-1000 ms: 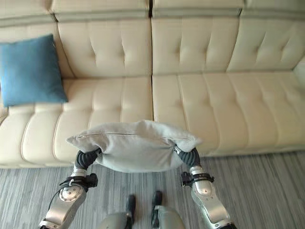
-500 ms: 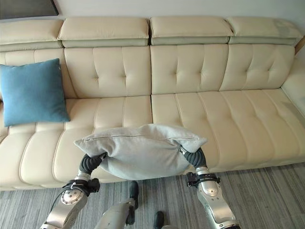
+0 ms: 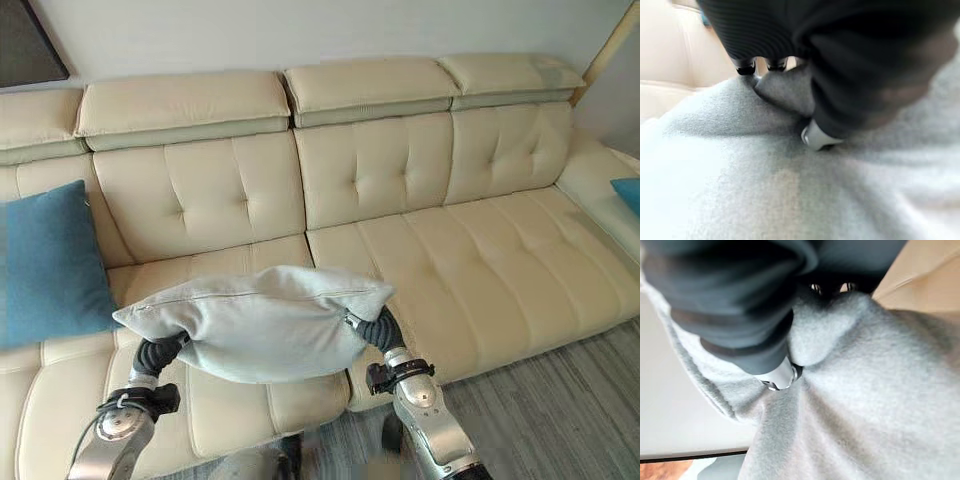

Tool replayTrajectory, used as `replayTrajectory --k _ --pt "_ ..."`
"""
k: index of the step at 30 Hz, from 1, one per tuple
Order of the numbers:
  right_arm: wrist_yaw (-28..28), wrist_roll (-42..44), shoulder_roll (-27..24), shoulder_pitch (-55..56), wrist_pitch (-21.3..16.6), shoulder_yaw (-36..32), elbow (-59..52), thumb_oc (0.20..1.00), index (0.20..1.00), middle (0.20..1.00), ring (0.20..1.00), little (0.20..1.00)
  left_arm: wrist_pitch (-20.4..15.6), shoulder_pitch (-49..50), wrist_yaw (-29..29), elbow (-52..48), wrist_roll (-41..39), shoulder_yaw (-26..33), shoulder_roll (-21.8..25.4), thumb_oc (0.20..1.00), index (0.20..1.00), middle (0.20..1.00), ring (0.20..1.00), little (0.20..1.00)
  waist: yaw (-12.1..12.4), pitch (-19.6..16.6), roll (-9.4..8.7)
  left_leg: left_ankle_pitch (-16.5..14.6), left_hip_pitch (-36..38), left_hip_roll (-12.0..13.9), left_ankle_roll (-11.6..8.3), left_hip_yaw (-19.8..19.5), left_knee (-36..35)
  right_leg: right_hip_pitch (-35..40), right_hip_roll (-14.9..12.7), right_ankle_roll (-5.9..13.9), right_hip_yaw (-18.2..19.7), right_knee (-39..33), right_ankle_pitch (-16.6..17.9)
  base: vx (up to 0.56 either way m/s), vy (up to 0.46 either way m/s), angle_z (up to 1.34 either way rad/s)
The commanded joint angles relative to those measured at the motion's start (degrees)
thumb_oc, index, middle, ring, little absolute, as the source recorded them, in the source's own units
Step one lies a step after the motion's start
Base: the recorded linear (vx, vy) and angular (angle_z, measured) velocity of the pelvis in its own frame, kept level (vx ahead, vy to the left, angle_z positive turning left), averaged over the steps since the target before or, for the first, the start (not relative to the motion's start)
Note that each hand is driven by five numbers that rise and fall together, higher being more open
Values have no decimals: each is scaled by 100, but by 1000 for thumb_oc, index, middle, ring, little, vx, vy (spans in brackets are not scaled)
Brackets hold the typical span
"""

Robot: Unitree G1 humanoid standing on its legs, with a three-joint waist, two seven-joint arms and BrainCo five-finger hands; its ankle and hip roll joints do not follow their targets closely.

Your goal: Pick up all the scattered cushions and arrange them neatly on the sofa.

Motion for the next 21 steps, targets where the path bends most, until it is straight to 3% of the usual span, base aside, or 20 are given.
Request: replayTrajectory --k 1,5,12,15,18,21 --pt "199 191 -92 -473 -602 -412 -661 200 200 200 200 200 -445 -129 -183 -738 -126 -169 21 200 200 200 200 200 -24 -240 -89 178 454 508 -295 -400 -609 917 322 -259 -594 -335 126 90 -417 172" --pt "45 63 -260 -579 -548 -512 -628 200 200 200 200 200 -410 -351 -65 -610 -82 -229 -61 200 200 200 200 200 -69 -335 95 481 609 655 -477 -583 -1079 1184 517 -445 -1030 -380 -178 107 -232 88" --pt "-566 -315 -177 -1601 -584 -178 -205 200 200 200 200 200 -429 -1291 477 -250 230 -580 -110 200 200 200 200 200 -126 -445 144 565 891 706 -586 -543 -1421 1485 616 -464 -1141 -606 -253 87 -31 -4" --pt "-1000 -489 -62 -2545 -633 86 320 200 200 200 200 200 -469 -2206 879 252 377 -907 -131 200 200 200 200 200 -147 -352 142 595 806 702 -610 -539 -1421 1419 618 -461 -1139 -610 -232 -55 -8 0" --pt "-1807 -895 -97 -4524 -467 628 1705 200 200 200 200 200 -480 -4334 1612 1583 554 -1491 96 200 200 200 200 200 -147 -4 169 814 158 720 -639 -554 -1421 559 616 -433 -1034 -317 -107 -260 1 -6" --pt "-2065 -892 -376 -5593 -180 893 2965 200 200 200 200 200 -402 -5420 1633 2846 220 -1823 168 200 200 200 200 200 -139 103 154 995 -318 705 -662 -581 -1421 75 606 -420 -982 -200 -17 -68 10 -2"
